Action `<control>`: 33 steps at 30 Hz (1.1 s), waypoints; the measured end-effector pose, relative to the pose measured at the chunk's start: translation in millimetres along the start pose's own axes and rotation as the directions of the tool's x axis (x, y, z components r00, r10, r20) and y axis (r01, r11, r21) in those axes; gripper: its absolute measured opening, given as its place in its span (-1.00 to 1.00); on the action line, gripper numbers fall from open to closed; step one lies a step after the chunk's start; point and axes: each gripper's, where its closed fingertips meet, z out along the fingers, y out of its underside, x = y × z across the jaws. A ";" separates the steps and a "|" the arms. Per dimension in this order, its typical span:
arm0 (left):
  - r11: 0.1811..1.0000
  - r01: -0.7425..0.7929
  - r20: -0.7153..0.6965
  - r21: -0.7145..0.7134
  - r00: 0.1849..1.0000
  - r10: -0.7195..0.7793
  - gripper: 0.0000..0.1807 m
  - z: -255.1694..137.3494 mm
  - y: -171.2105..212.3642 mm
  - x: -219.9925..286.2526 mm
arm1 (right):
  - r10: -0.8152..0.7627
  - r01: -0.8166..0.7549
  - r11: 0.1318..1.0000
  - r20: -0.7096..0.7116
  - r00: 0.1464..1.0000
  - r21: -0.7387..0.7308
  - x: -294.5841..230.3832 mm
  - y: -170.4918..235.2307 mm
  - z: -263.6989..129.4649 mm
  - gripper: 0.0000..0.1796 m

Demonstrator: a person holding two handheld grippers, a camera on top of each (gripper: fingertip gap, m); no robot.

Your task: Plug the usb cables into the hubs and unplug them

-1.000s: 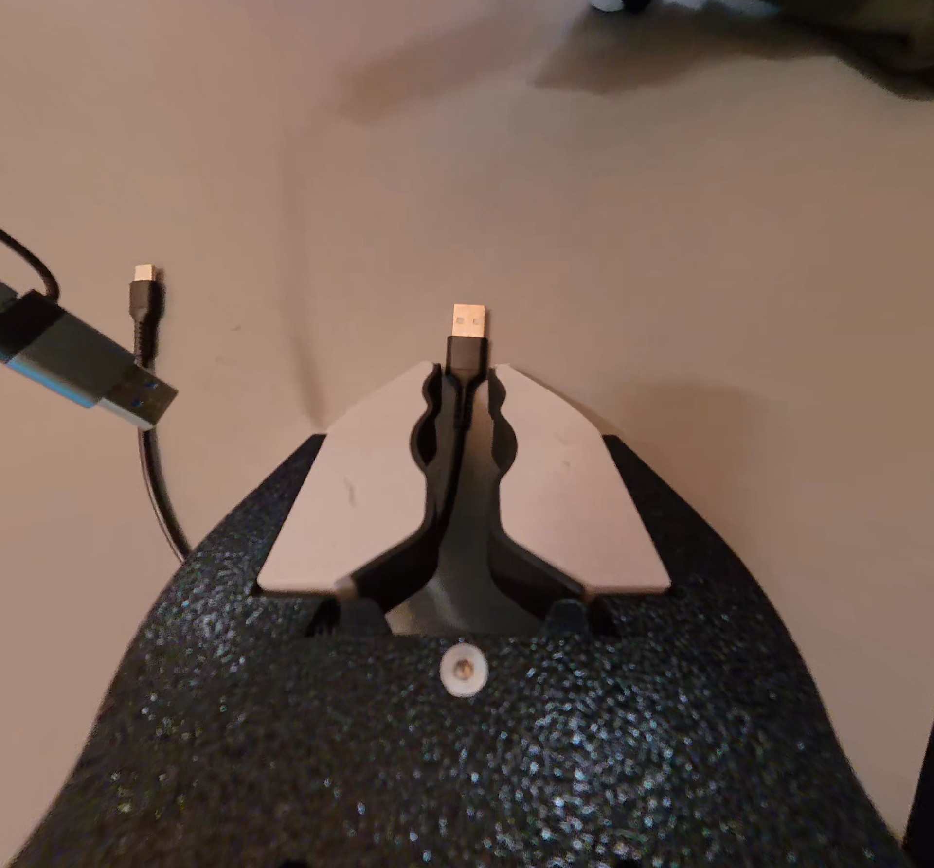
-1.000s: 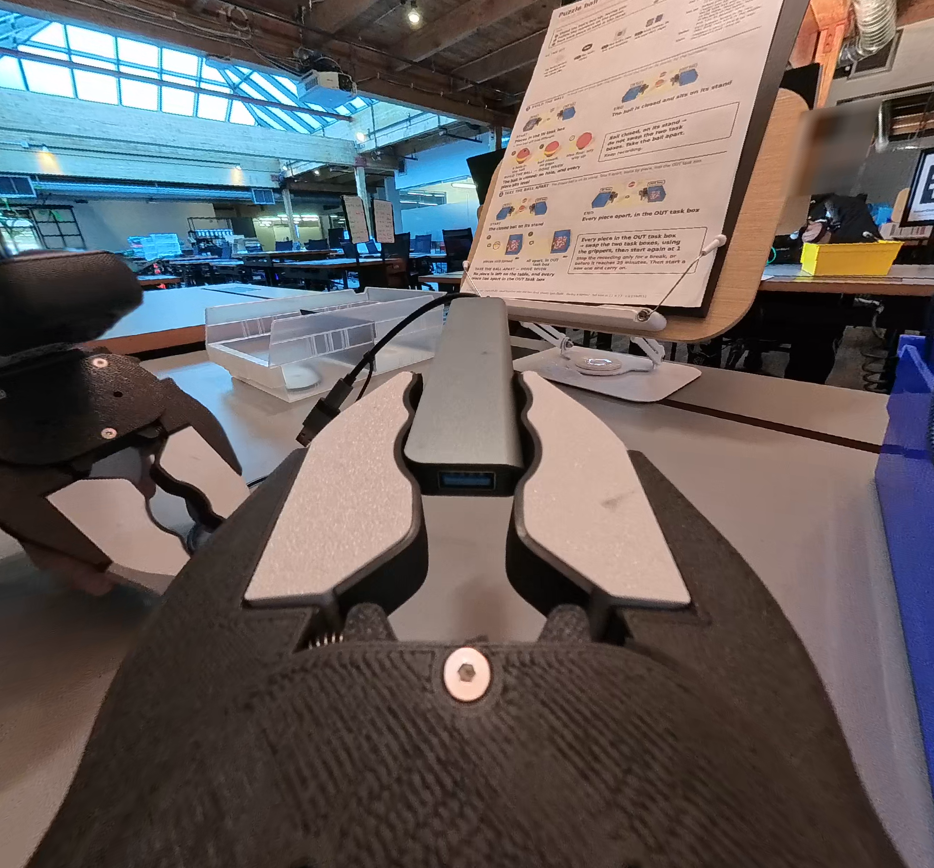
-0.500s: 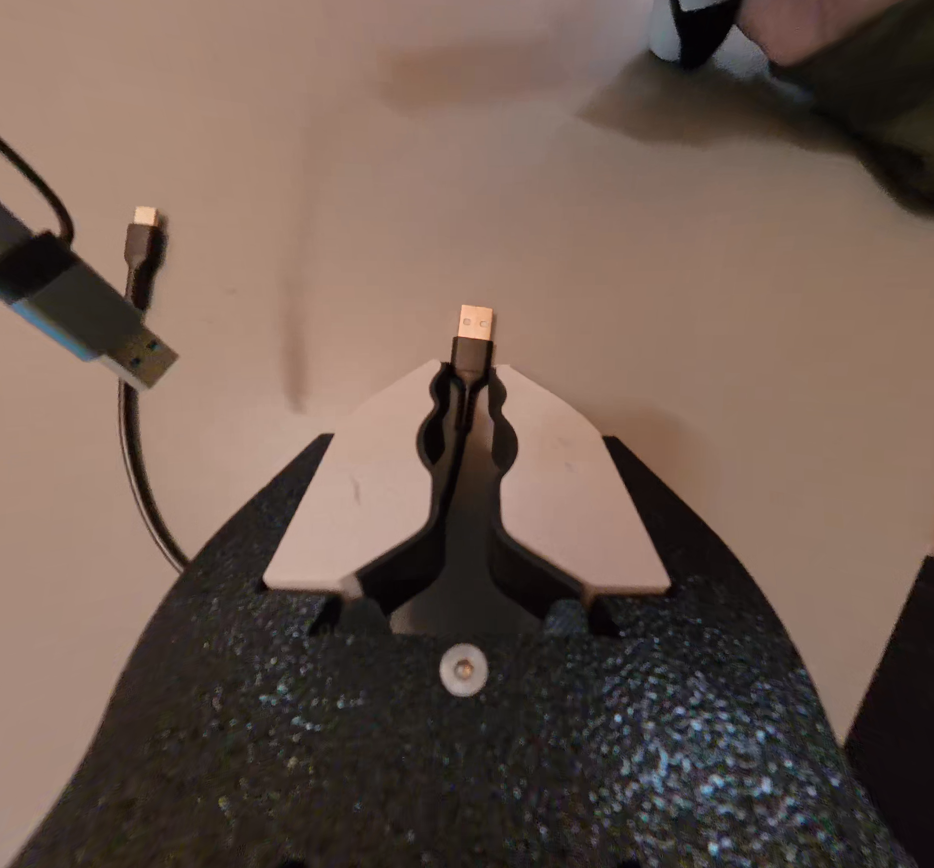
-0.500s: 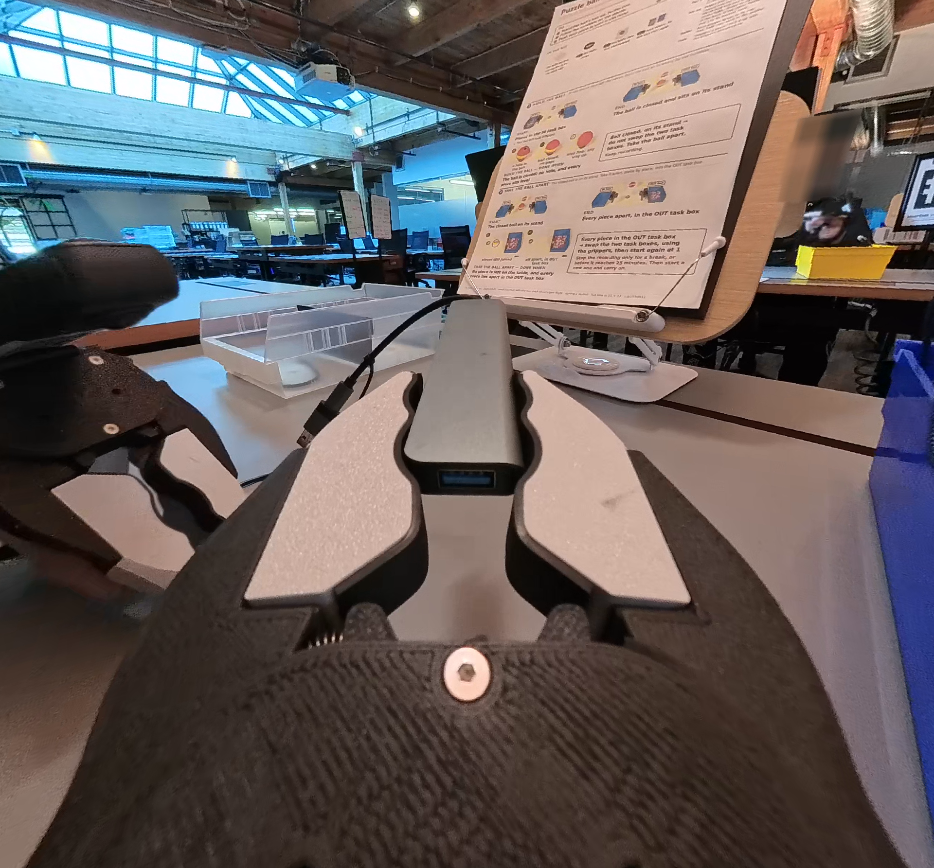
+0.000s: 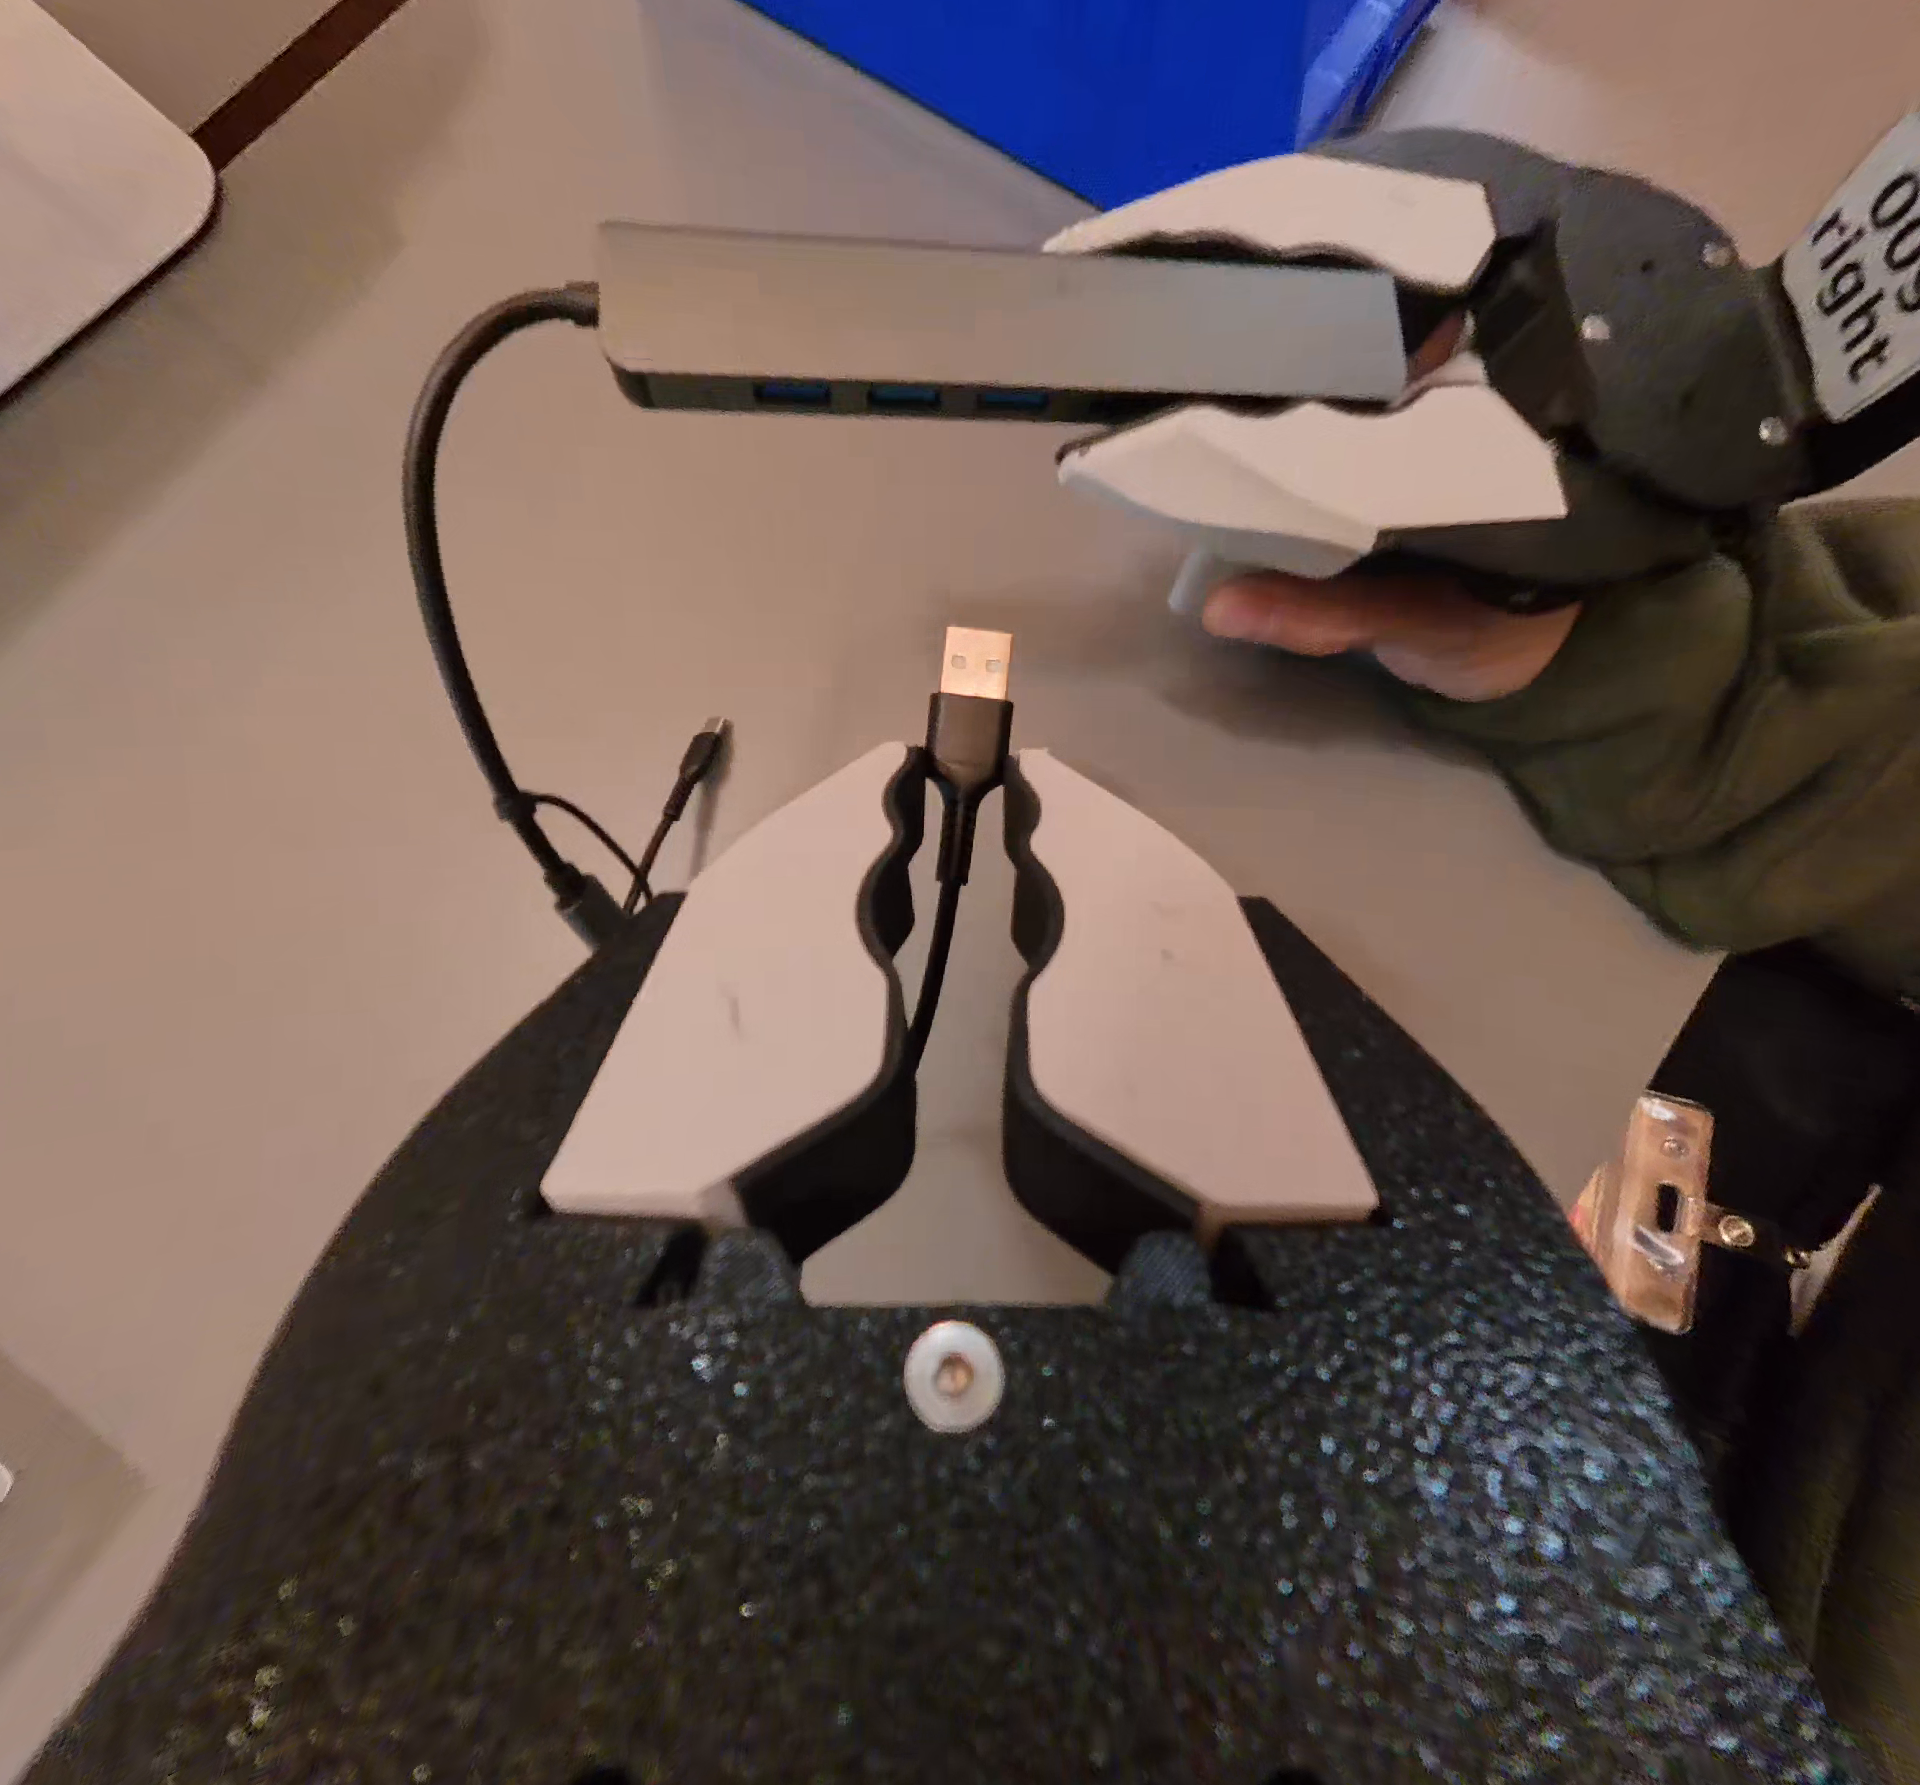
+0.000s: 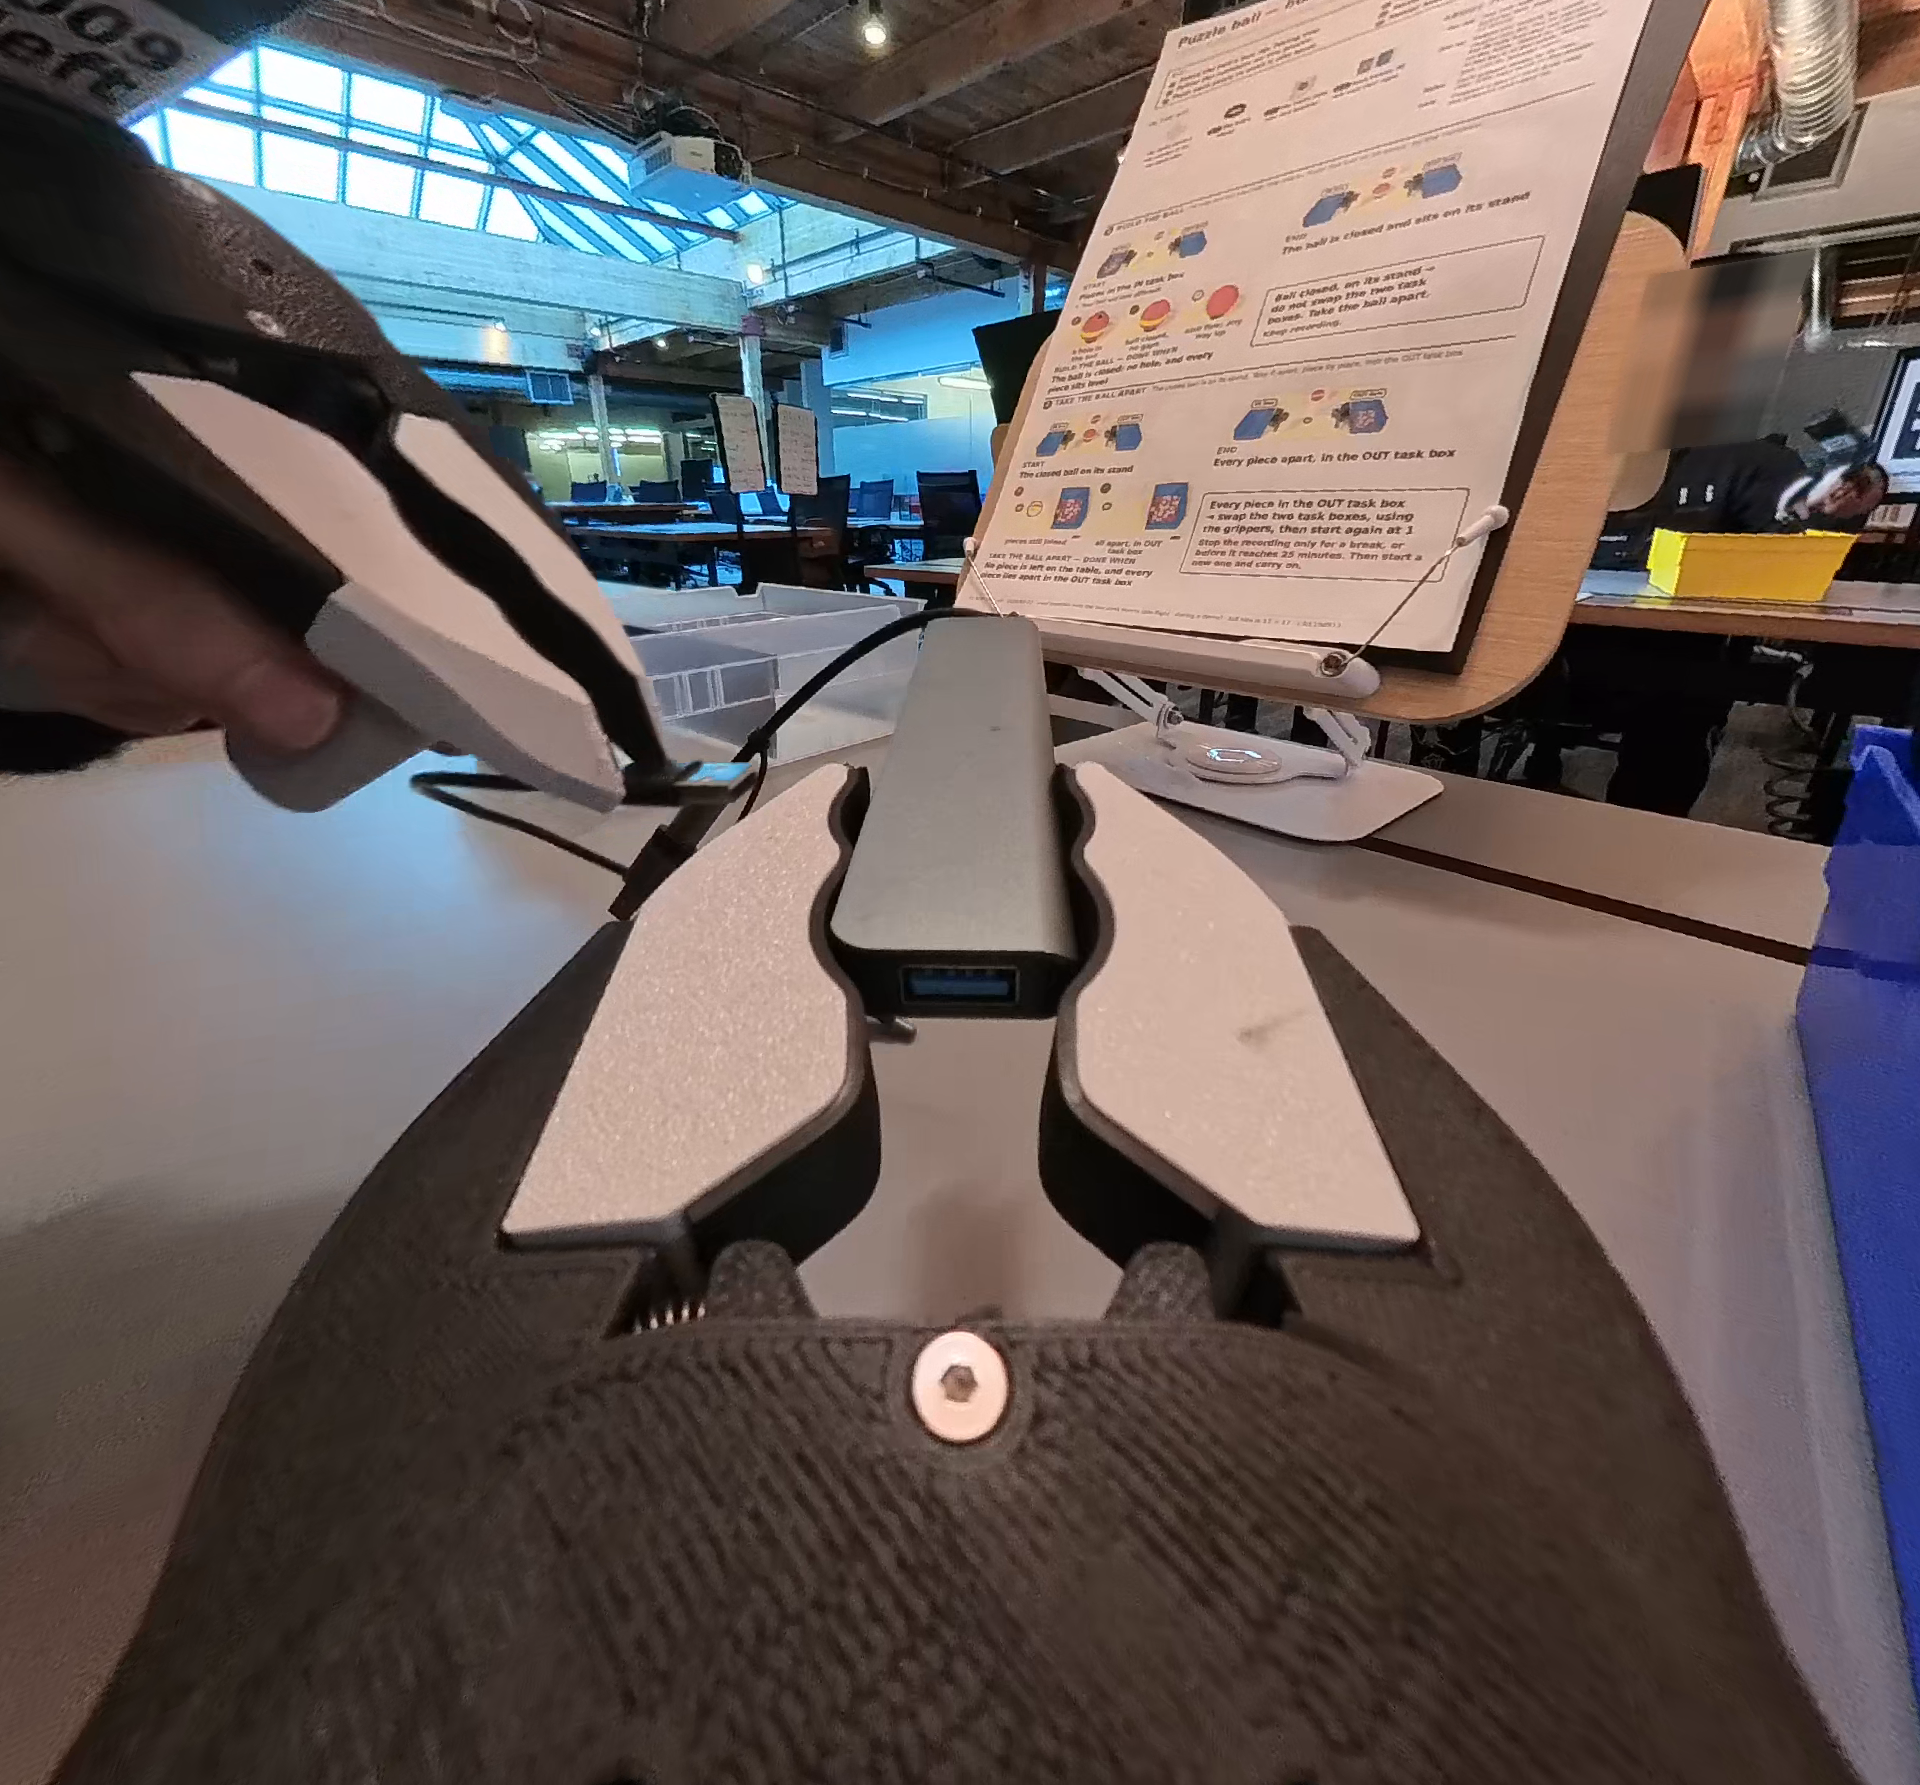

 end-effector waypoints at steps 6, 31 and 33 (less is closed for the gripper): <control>0.999 0.043 -0.015 0.014 0.999 -0.043 -0.85 5.0 -9.5 -6.0 | -0.009 0.009 1.000 0.013 1.000 -0.007 -2.4 0.8 0.9 -0.61; 0.995 0.082 0.058 0.049 0.995 -0.085 -0.85 6.4 -25.6 -27.7 | -0.044 0.045 0.999 0.034 0.998 -0.018 -8.6 2.2 2.1 -0.61; 0.995 0.085 0.058 0.051 0.994 -0.088 -0.85 6.4 -26.0 -28.6 | -0.039 0.040 0.999 0.038 0.999 -0.015 -8.5 1.9 1.9 -0.61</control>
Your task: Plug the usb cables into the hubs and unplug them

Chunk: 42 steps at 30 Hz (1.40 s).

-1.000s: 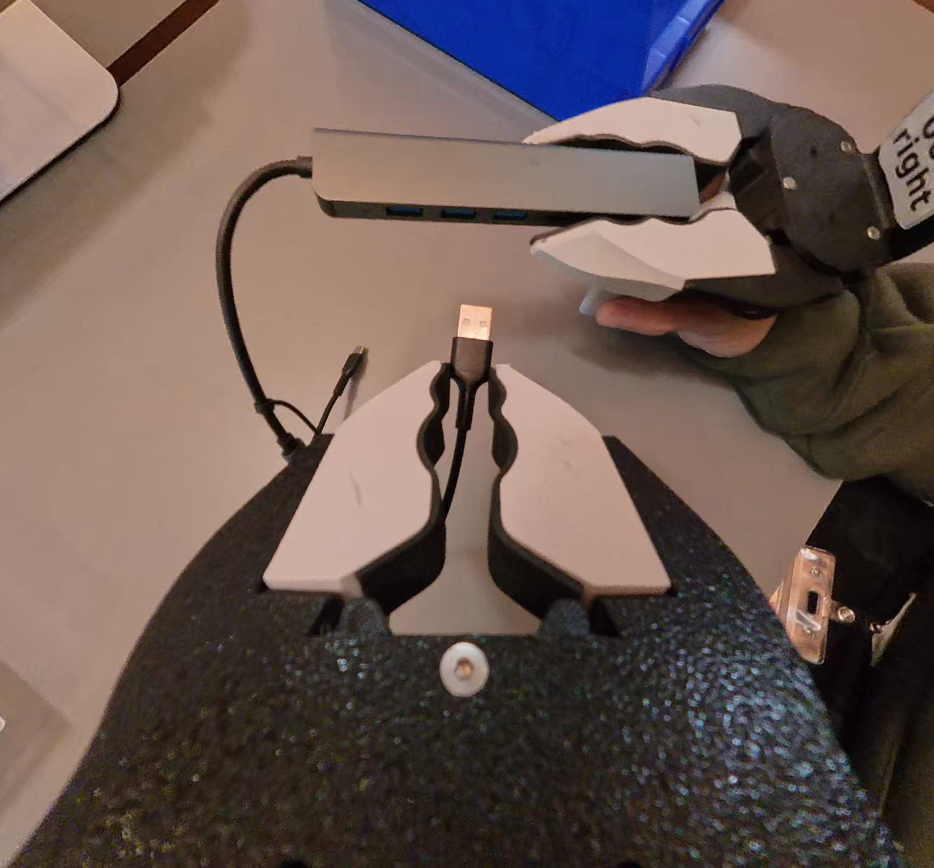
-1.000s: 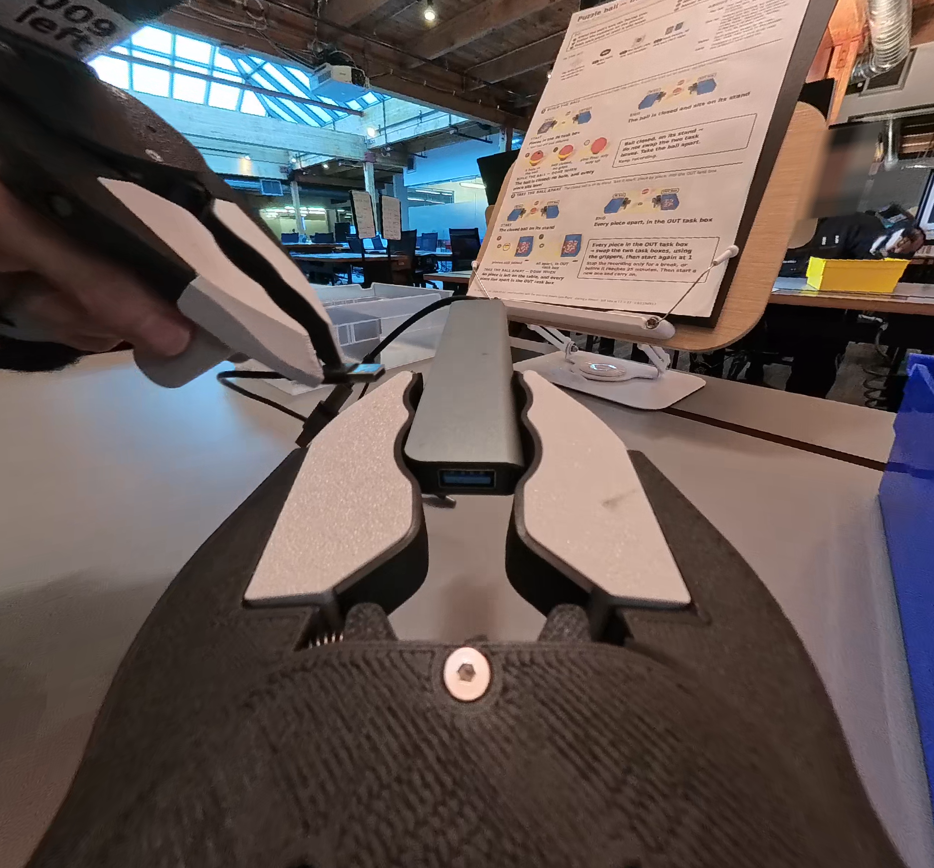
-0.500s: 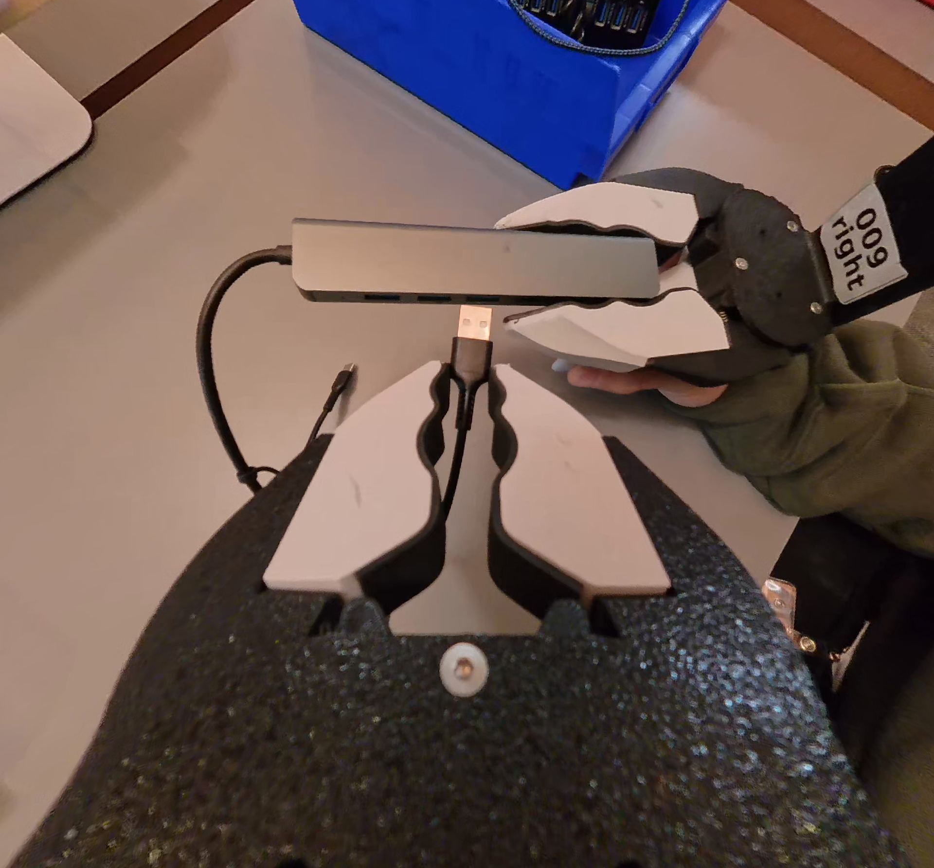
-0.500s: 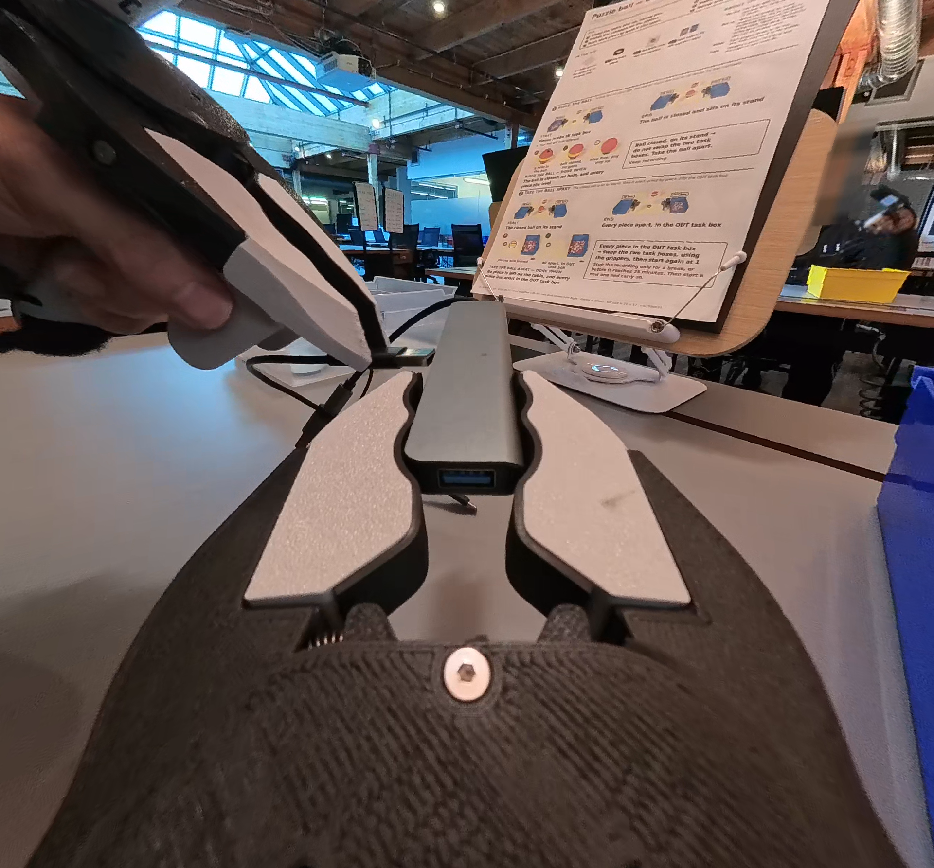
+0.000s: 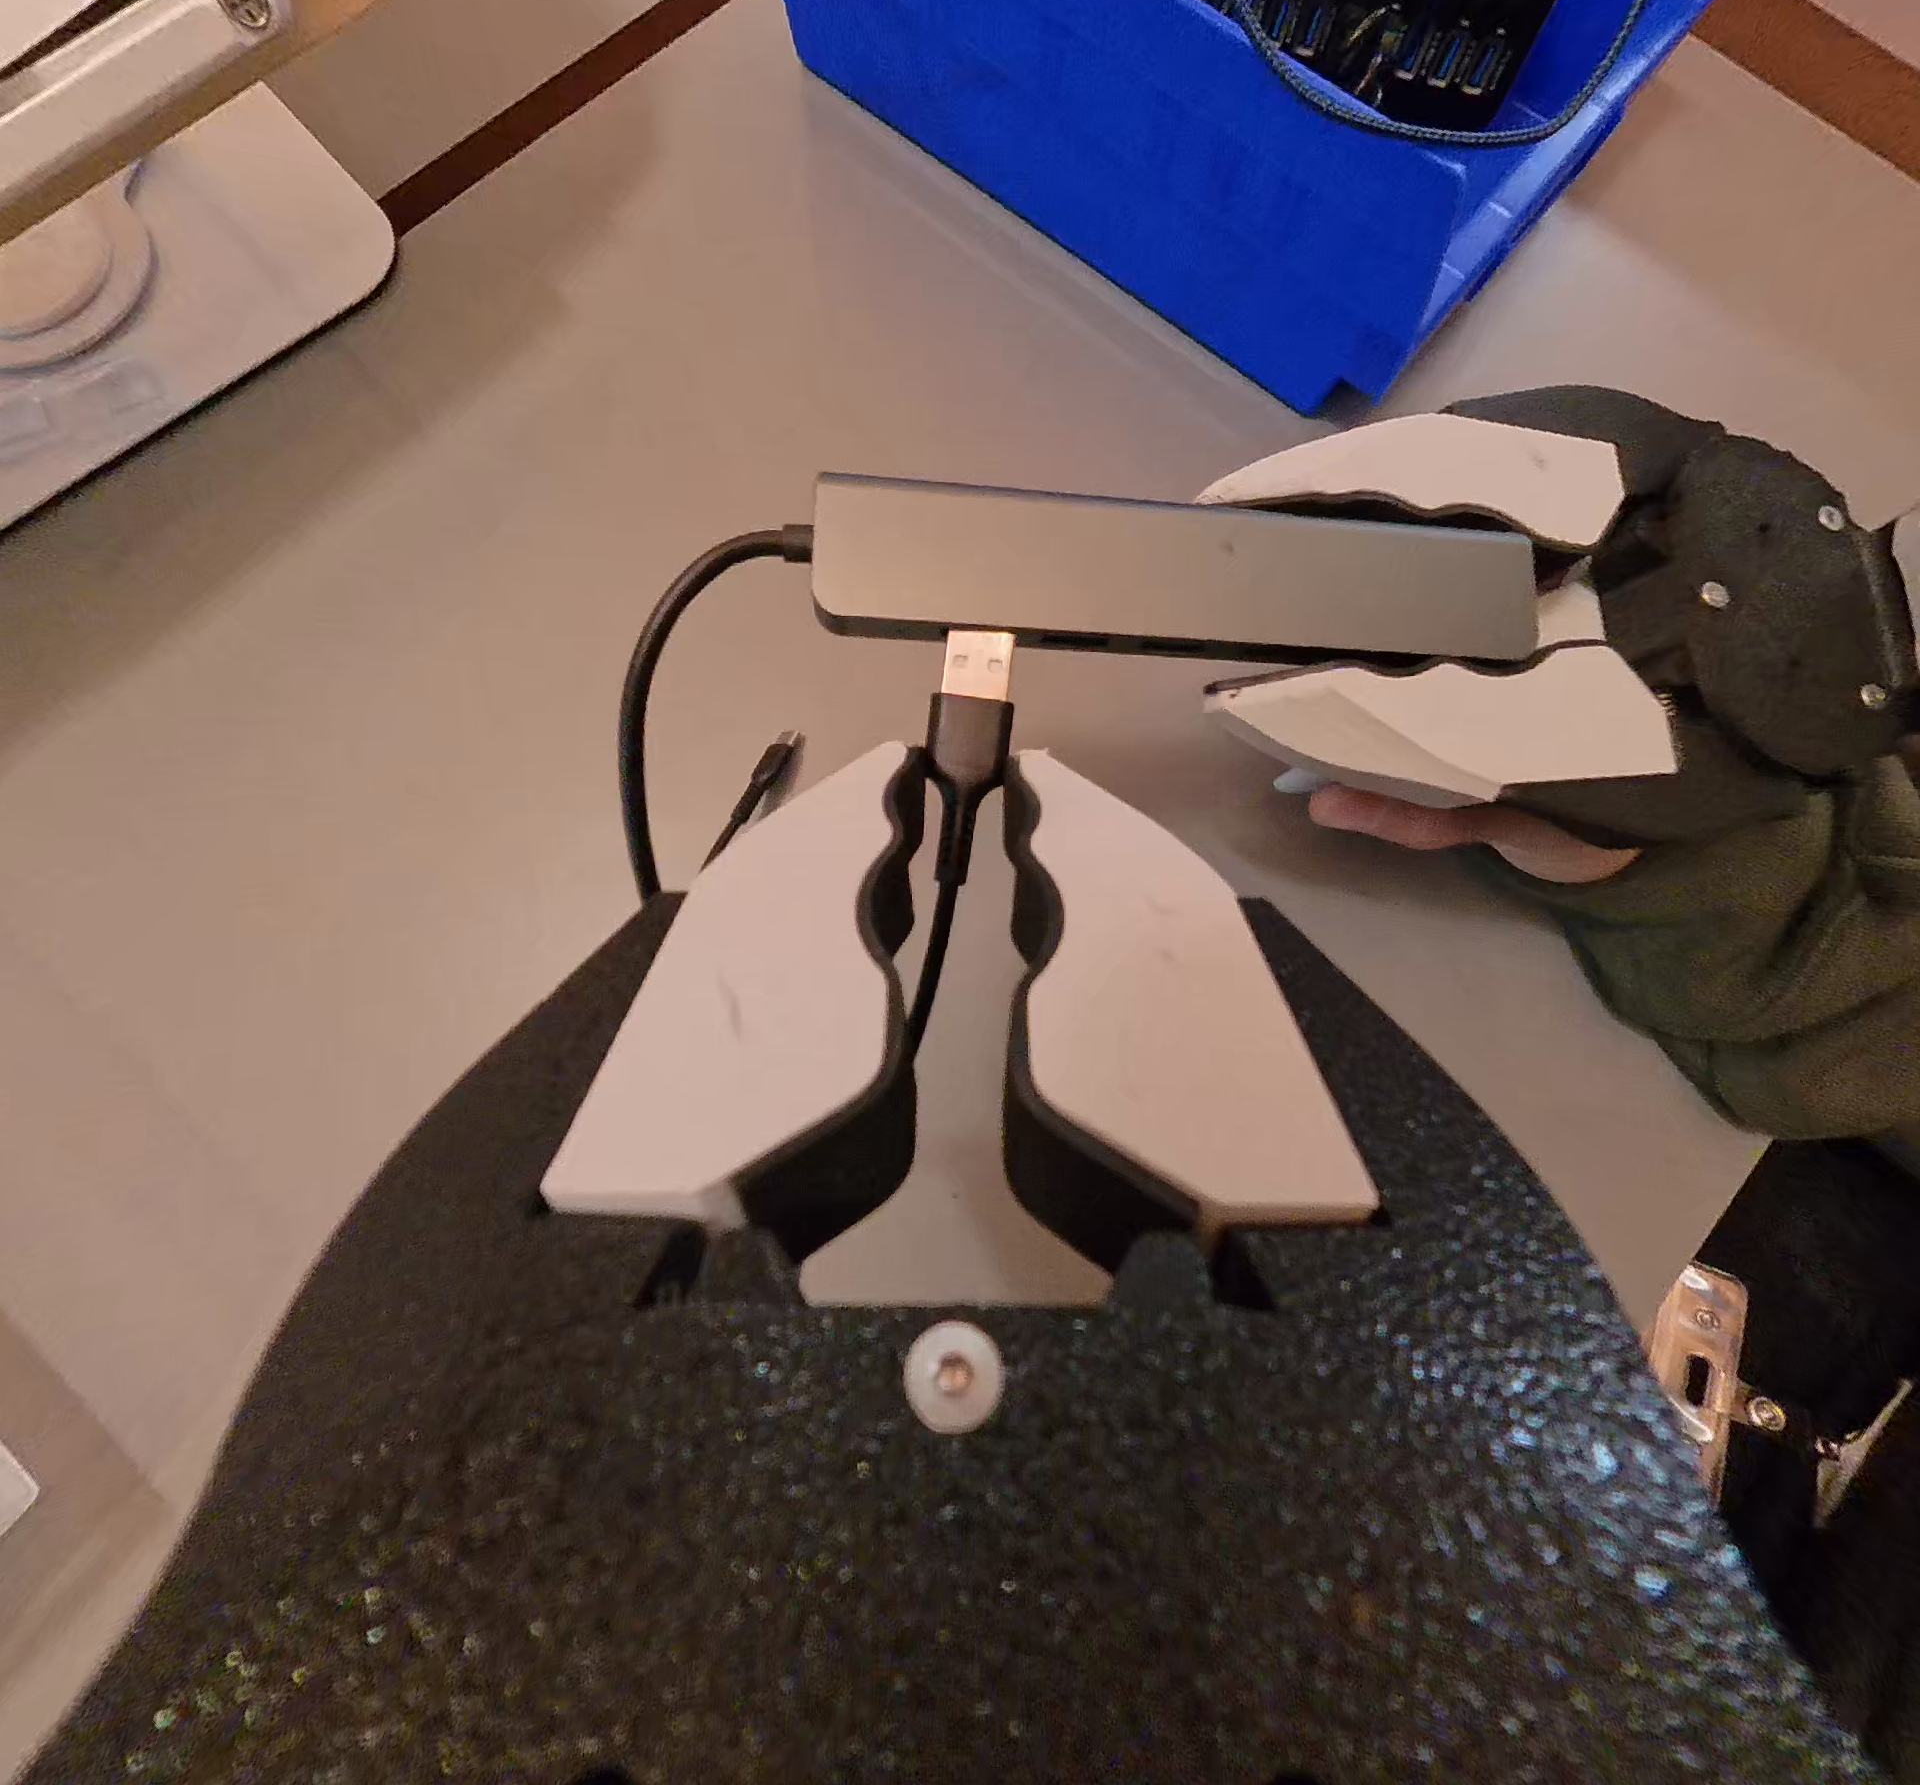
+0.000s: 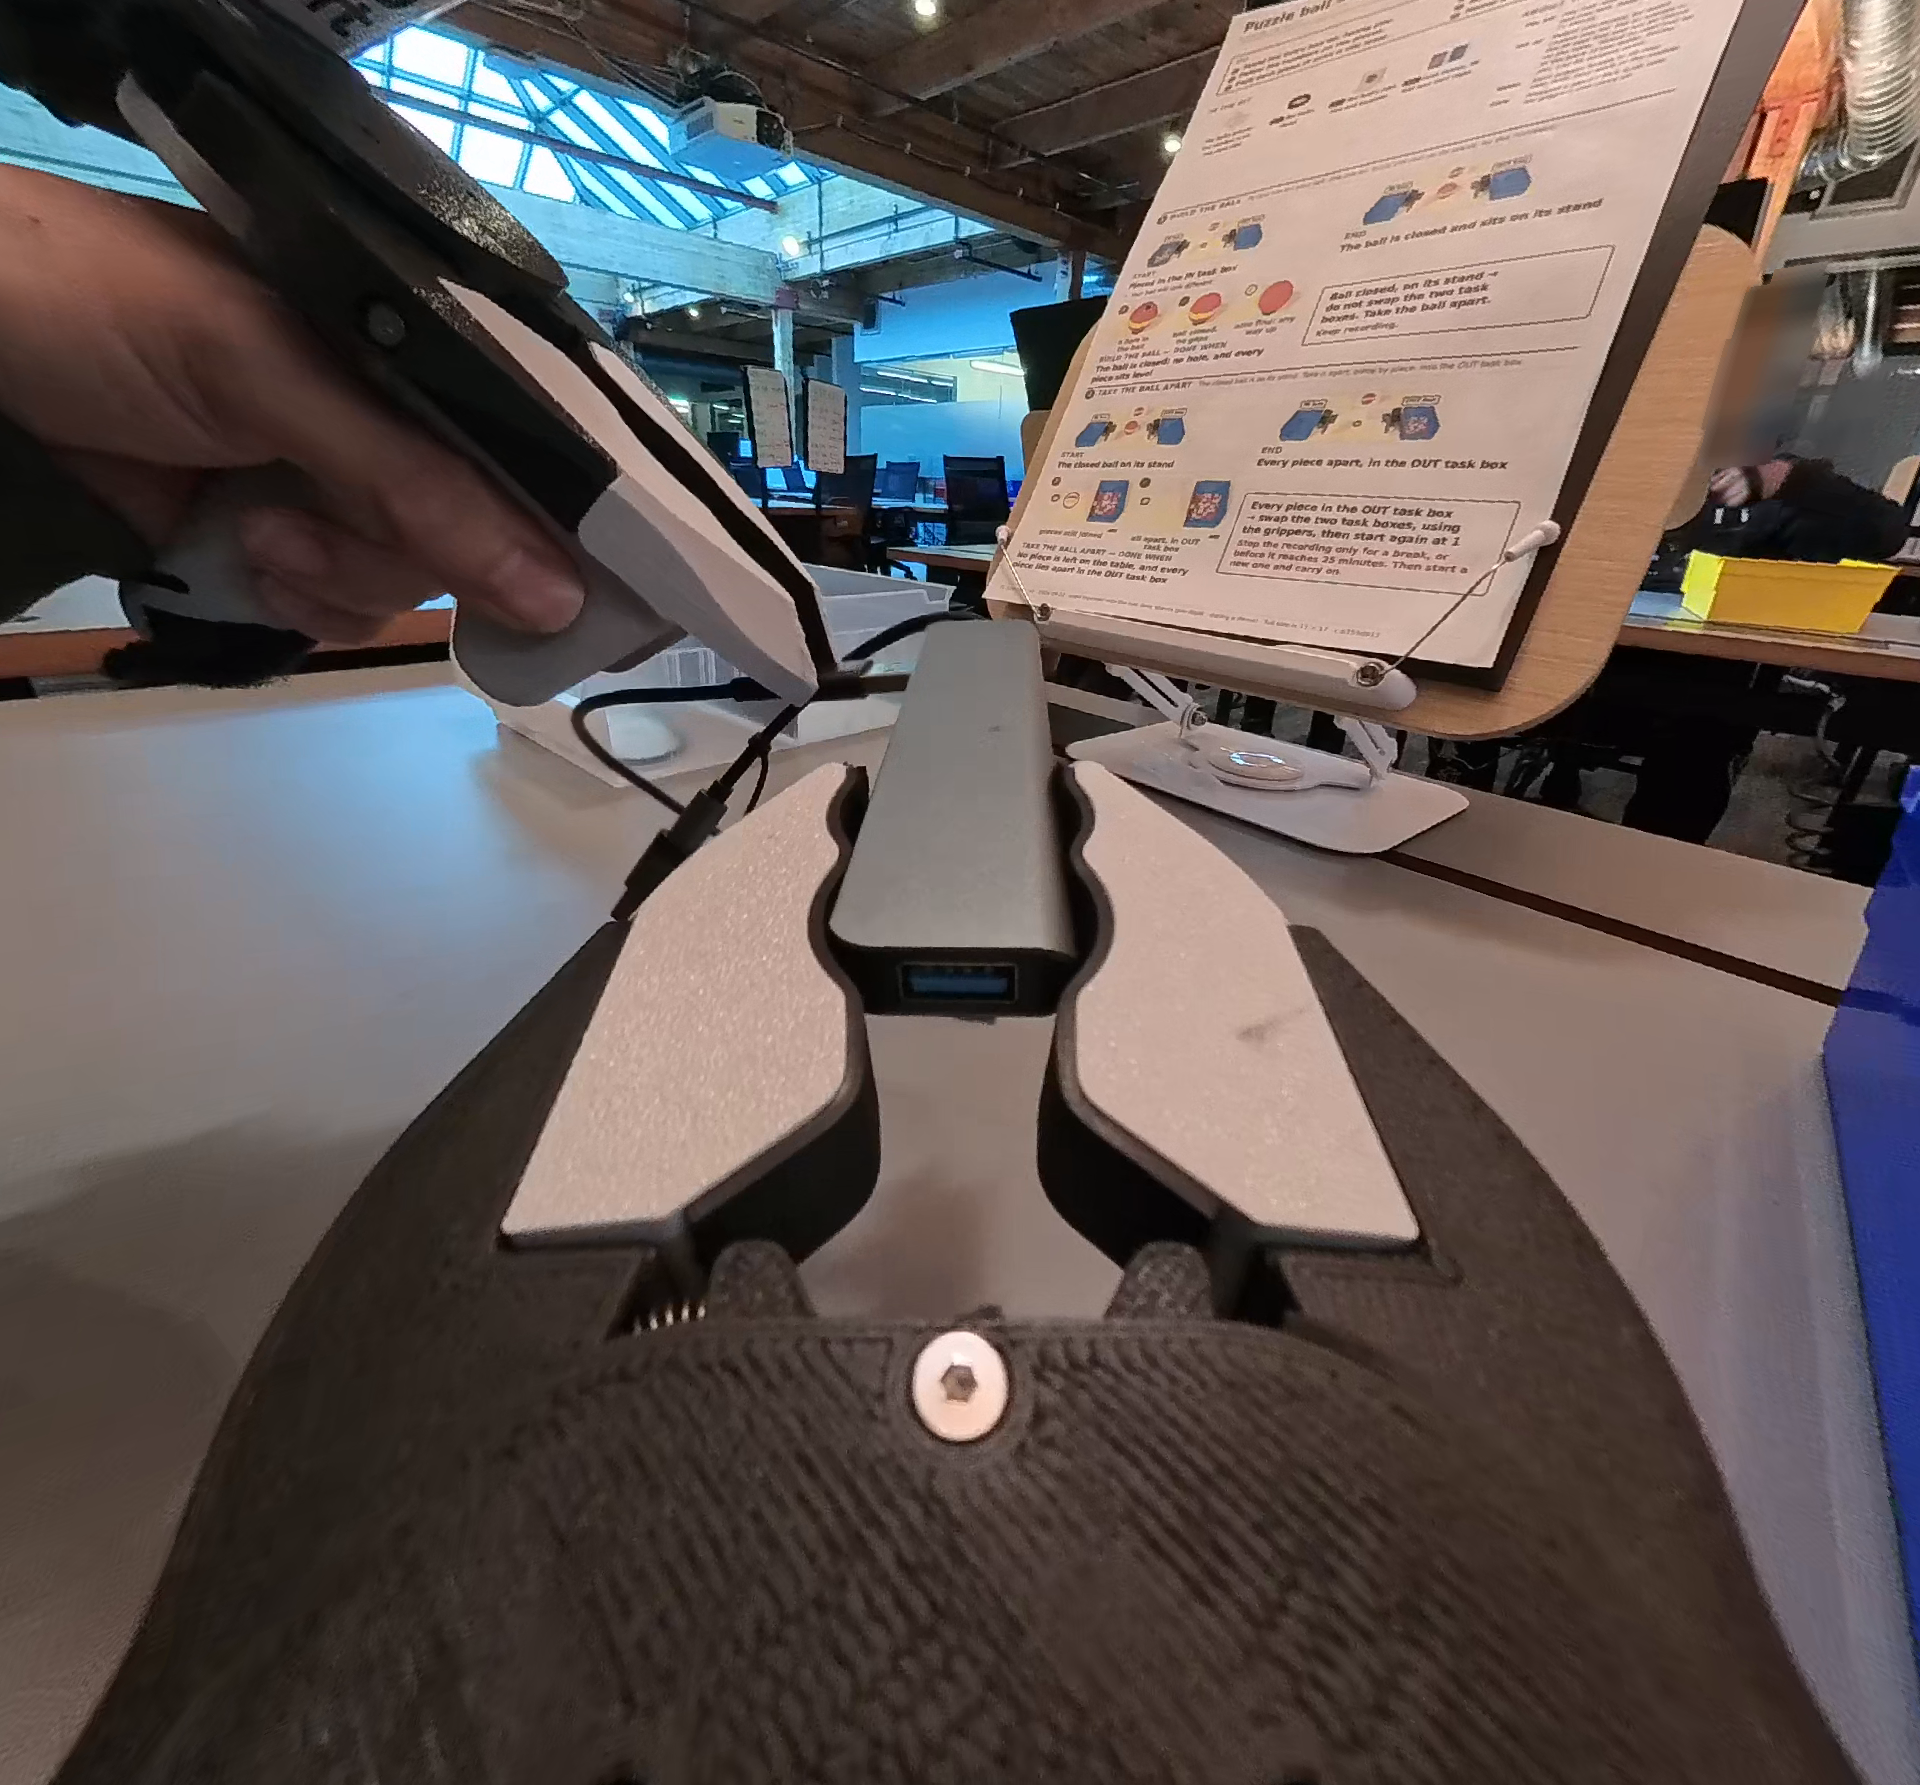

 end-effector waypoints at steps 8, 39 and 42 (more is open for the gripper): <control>0.999 -0.052 0.032 0.007 0.998 0.052 -0.86 0.1 -4.0 -1.2 | -0.016 0.016 1.000 0.014 1.000 -0.008 -4.6 0.9 1.1 -0.61; 0.816 0.506 -0.379 0.279 0.839 -0.390 -0.65 -0.7 1.4 -14.1 | 0.096 -0.095 0.988 -0.002 0.995 0.122 8.5 -12.7 -7.9 -0.64; 0.761 0.607 -0.525 0.228 0.735 -0.429 -0.64 -2.4 -7.8 -1.8 | 0.080 -0.082 0.989 0.019 0.997 0.125 3.2 -13.2 -7.2 -0.64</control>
